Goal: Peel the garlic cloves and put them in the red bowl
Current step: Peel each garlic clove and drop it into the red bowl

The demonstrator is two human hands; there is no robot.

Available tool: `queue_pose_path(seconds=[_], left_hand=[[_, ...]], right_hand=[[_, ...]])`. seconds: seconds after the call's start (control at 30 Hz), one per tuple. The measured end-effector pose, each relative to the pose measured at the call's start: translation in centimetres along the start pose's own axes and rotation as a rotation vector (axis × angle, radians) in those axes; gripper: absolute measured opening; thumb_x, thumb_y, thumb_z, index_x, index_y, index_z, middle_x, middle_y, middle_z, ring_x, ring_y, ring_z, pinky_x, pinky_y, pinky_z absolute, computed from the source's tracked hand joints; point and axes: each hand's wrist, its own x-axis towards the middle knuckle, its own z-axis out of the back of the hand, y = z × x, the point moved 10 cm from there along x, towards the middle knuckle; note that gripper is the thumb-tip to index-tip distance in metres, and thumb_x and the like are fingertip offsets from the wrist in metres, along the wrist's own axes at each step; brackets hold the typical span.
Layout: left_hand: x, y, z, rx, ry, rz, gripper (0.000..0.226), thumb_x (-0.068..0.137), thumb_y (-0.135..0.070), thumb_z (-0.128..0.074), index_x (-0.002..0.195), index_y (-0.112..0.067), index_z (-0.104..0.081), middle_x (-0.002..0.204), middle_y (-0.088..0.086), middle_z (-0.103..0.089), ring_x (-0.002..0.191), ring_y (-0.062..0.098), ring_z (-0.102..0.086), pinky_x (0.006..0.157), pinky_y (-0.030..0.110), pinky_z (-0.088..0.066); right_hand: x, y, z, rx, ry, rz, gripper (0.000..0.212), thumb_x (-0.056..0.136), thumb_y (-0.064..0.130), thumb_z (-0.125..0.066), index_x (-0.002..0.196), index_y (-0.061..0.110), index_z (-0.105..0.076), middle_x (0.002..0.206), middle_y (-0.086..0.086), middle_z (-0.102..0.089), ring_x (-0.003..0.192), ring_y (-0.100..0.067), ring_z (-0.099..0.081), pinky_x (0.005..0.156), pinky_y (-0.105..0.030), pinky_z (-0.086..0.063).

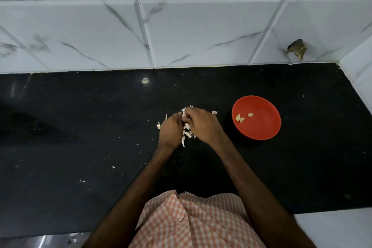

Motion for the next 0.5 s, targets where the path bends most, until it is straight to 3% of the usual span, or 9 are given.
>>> queue_pose_path(seconds=[0.13,0.27,0.4,0.5], left_hand=[[-0.2,-0.3,-0.1,-0.249,0.044,-0.016,0.045,0.111,-0.024,-0.035,0.077,-0.004,-0.057,0.065,0.0,-0.054,0.057,0.008,-0.048,0.06,0.032,-0.036],[0.0,0.4,-0.2,-0.566,0.061,0.0,0.053,0.107,-0.039,-0.043,0.076,-0.002,-0.066,0.068,0.011,-0.06,0.067,0.022,-0.053,0.065,0.038,-0.044],[-0.1,-1.3,0.5,-0.531,0.113,-0.126,0.045,0.108,-0.036,-0.045,0.075,-0.009,-0.063,0.063,-0.007,-0.054,0.063,0.009,-0.049,0.062,0.031,-0.041],[-0.1,-1.1,0.6,-0.417,0.15,-0.17,0.041,0.108,-0.025,-0.045,0.073,-0.013,-0.06,0.059,-0.013,-0.052,0.058,0.002,-0.047,0.061,0.025,-0.04]], right_hand=[[0.1,0.1,0.5,0.054,0.059,0.088,0.017,0.1,0.037,-0.06,0.097,0.02,-0.058,0.086,0.009,-0.064,0.078,-0.011,-0.061,0.074,-0.041,-0.055],[0.1,0.2,0.5,0.111,0.033,0.092,0.016,0.099,0.035,-0.062,0.092,0.021,-0.061,0.072,0.017,-0.054,0.07,-0.006,-0.056,0.07,-0.036,-0.051],[-0.1,-1.9,-0.1,0.49,-0.079,-0.105,0.022,0.094,0.021,-0.071,0.076,0.021,-0.058,0.069,0.009,-0.066,0.063,-0.006,-0.062,0.065,-0.045,-0.056],[-0.3,-2.7,-1.1,0.506,-0.079,-0.211,0.026,0.091,0.027,-0.072,0.071,0.021,-0.055,0.066,0.005,-0.068,0.06,-0.012,-0.064,0.066,-0.049,-0.056]])
